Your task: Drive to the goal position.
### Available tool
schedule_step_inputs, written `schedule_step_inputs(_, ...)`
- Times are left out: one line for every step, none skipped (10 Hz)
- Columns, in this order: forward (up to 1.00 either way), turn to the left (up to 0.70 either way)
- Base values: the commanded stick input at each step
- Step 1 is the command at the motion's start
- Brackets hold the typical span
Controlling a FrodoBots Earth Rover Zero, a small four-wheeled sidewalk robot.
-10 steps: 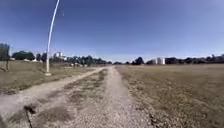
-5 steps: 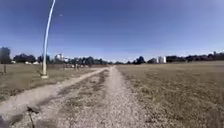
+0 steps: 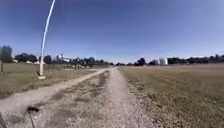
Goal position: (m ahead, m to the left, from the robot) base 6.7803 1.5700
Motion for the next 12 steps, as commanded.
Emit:
schedule_step_inputs(0.69,0.03)
schedule_step_inputs(0.69,0.03)
schedule_step_inputs(0.69,0.03)
schedule_step_inputs(0.69,0.03)
schedule_step_inputs(0.69,0.03)
schedule_step_inputs(0.70,0.03)
schedule_step_inputs(0.70,0.03)
schedule_step_inputs(0.70,0.03)
schedule_step_inputs(0.70,0.03)
schedule_step_inputs(0.70,0.03)
schedule_step_inputs(0.70,0.03)
schedule_step_inputs(0.70,0.03)
